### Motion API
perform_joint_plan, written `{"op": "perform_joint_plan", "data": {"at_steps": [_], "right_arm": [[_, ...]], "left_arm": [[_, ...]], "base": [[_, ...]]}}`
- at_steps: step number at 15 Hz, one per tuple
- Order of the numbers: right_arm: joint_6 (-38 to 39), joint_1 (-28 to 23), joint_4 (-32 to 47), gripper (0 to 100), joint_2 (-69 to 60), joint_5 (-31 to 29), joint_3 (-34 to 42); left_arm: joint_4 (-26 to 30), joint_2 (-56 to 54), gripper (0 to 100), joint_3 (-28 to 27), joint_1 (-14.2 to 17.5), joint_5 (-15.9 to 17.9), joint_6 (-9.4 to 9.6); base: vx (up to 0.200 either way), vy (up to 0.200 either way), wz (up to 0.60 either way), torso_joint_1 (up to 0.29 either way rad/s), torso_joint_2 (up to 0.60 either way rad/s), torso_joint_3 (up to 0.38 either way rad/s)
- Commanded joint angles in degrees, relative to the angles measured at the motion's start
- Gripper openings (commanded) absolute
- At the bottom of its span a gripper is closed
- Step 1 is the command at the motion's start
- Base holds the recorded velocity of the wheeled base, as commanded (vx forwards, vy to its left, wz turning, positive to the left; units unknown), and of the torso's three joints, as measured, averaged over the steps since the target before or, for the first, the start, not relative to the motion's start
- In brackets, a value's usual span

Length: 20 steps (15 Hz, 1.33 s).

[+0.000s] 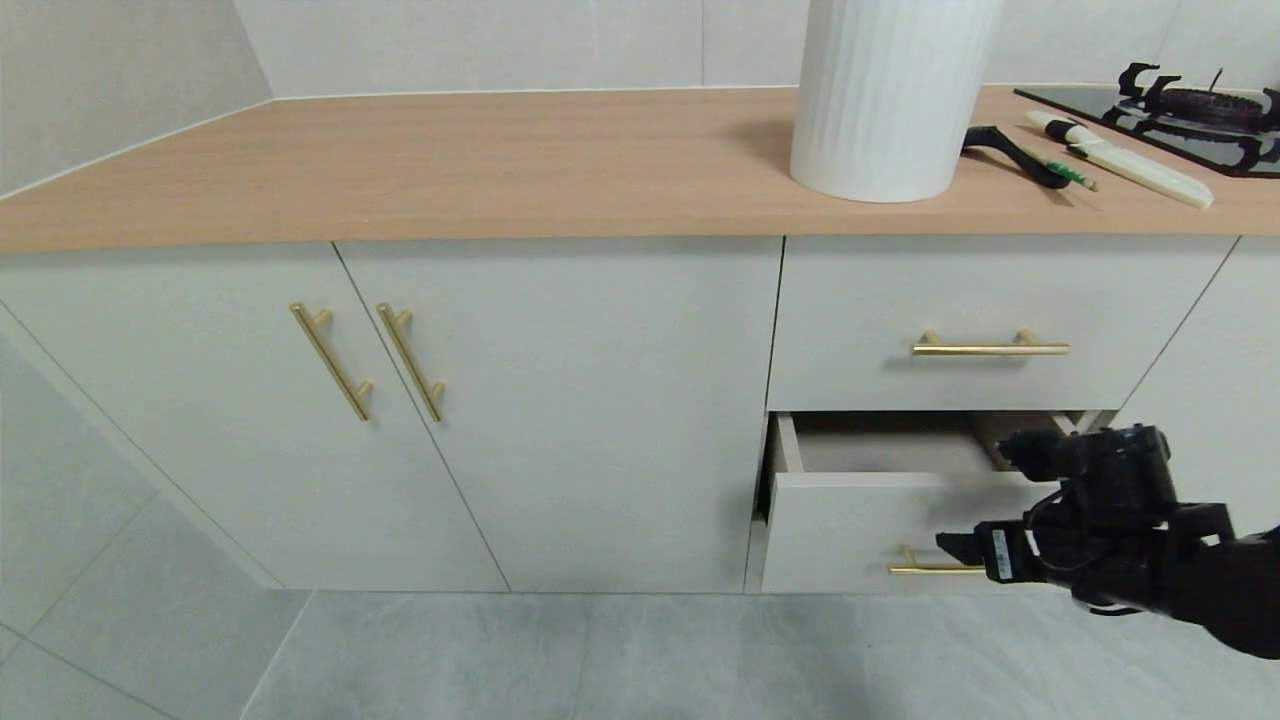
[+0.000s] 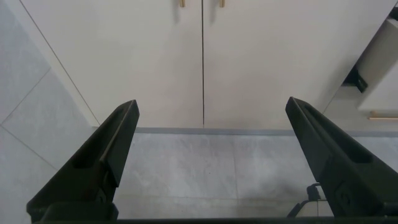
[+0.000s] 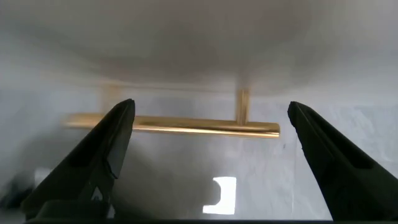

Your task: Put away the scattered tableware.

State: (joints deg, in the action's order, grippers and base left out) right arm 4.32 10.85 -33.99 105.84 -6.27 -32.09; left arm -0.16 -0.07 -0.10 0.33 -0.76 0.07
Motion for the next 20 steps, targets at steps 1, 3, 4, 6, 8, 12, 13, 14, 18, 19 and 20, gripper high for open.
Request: {"op": "perform_joint_plan", "data": {"at_steps": [1, 3, 4, 6, 8, 12, 13, 14, 18, 19, 20], "right_arm": [[-0.2, 2.7, 17.6, 100, -22.7, 3.0, -4.3], [-0.2, 5.2, 22.4, 100, -30.9, 2.8, -6.5], [-0.2, 5.4, 22.4, 100, -31.0, 2.8, -6.5], [0.2, 7.3, 21.9, 100, -26.8, 2.8, -6.0], [0.4, 7.3, 18.4, 100, -19.7, 1.3, -4.9], [1.9, 7.3, -2.0, 100, -7.9, -4.6, -0.5], [2.2, 7.3, -6.1, 100, -6.4, -6.5, -0.1], [2.2, 7.3, -8.1, 100, -5.6, -7.6, 0.4], [2.2, 7.3, -8.7, 100, -3.4, -7.9, 0.4], [2.2, 7.3, -9.0, 100, -3.1, -8.1, 0.4], [2.2, 7.3, -9.1, 100, -3.2, -8.1, 0.5]], "left_arm": [[0.0, 0.1, 100, 0.0, 0.0, 0.0, 0.01], [0.0, 0.1, 100, 0.0, 0.0, 0.0, 0.01], [0.0, 0.1, 100, 0.0, 0.0, 0.0, 0.01], [0.0, 0.1, 100, 0.0, 0.0, 0.0, 0.01], [0.0, 0.1, 100, 0.0, 0.0, 0.0, 0.01], [0.0, 0.1, 100, 0.0, 0.0, 0.0, 0.01], [0.0, 0.1, 100, 0.0, 0.0, 0.0, 0.01], [0.0, 0.1, 100, 0.0, 0.1, 0.0, 0.01], [0.0, 0.1, 100, 0.0, 0.0, 0.0, 0.01], [0.0, 0.1, 100, 0.0, 0.0, 0.0, 0.01], [0.0, 0.1, 100, 0.0, 0.0, 0.0, 0.01]], "base": [[0.0, 0.0, 0.0, 0.0, 0.0, 0.0], [0.0, 0.0, 0.0, 0.0, 0.0, 0.0], [0.0, 0.0, 0.0, 0.0, 0.0, 0.0], [0.0, 0.0, 0.0, 0.0, 0.0, 0.0], [0.0, 0.0, 0.0, 0.0, 0.0, 0.0], [0.0, 0.0, 0.0, 0.0, 0.0, 0.0], [0.0, 0.0, 0.0, 0.0, 0.0, 0.0], [0.0, 0.0, 0.0, 0.0, 0.0, 0.0], [0.0, 0.0, 0.0, 0.0, 0.0, 0.0], [0.0, 0.0, 0.0, 0.0, 0.0, 0.0], [0.0, 0.0, 0.0, 0.0, 0.0, 0.0]]}}
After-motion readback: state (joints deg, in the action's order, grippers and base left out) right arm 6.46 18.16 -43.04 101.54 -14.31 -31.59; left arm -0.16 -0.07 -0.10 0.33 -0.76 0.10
